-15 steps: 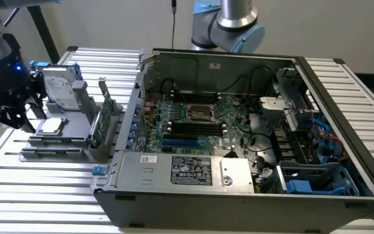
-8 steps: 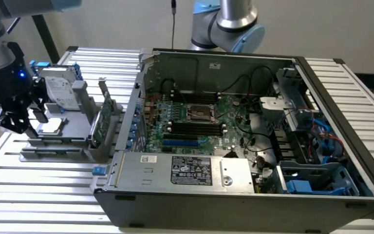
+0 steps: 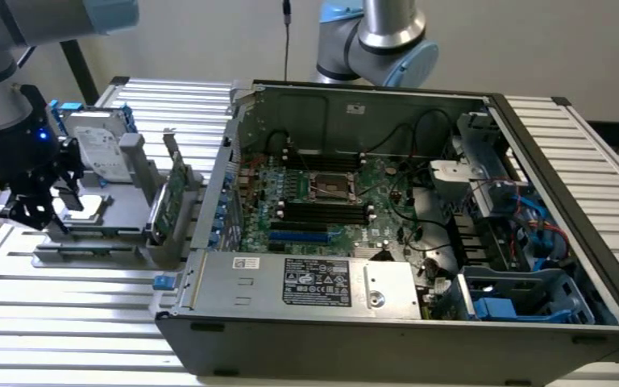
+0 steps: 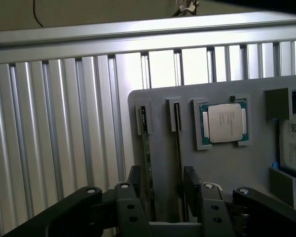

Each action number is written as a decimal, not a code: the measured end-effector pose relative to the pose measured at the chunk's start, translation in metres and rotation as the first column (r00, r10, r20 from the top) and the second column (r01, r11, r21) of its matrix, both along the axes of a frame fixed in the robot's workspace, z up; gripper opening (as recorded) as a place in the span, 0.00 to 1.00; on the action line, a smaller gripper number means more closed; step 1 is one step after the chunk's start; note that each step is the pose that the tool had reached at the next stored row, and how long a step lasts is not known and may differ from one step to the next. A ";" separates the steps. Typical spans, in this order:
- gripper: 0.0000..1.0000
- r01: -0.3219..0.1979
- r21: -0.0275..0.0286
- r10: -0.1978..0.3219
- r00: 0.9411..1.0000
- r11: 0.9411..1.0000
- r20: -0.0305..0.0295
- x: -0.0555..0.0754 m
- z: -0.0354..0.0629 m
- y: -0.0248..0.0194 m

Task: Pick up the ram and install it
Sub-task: 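Pick up the ram and move it above insertion slot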

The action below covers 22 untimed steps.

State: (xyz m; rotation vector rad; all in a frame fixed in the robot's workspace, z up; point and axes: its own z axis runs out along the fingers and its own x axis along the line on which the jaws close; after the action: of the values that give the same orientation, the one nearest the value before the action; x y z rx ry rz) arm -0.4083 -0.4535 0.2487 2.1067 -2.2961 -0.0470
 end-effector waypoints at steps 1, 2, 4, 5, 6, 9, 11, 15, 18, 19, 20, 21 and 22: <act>0.48 -0.001 0.000 0.001 1.000 1.000 0.000 0.000 -0.0018 -0.0003; 0.48 -0.002 0.000 0.002 1.000 1.000 0.000 0.000 -0.0037 -0.0007; 0.48 -0.004 0.000 0.004 1.000 1.000 0.000 0.000 -0.0073 -0.0016; 0.48 -0.005 0.000 0.005 1.000 1.000 0.000 0.000 -0.0090 -0.0022; 0.48 -0.005 0.000 0.005 1.000 1.000 0.001 0.000 -0.0107 -0.0030; 0.48 -0.007 0.000 0.007 1.000 1.000 0.003 0.000 -0.0150 -0.0058; 0.48 -0.009 0.000 0.009 1.000 1.000 0.005 0.000 -0.0175 -0.0079; 0.48 -0.012 0.000 0.012 1.000 1.000 0.012 0.000 -0.0219 -0.0107; 0.48 -0.020 0.000 0.020 1.000 1.000 0.018 0.000 -0.0249 -0.0112; 0.48 -0.023 0.000 0.023 1.000 1.000 0.020 0.000 -0.0259 -0.0113; 0.48 -0.025 0.000 0.025 0.999 1.000 0.021 0.000 -0.0270 -0.0114; 0.48 -0.028 0.000 0.028 0.999 1.000 0.023 0.000 -0.0282 -0.0115; 0.48 -0.030 0.000 0.030 0.999 1.000 0.024 0.000 -0.0293 -0.0116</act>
State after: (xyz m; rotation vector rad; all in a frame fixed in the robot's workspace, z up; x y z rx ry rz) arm -0.4083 -0.4652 0.2194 2.1527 -2.2769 -0.0213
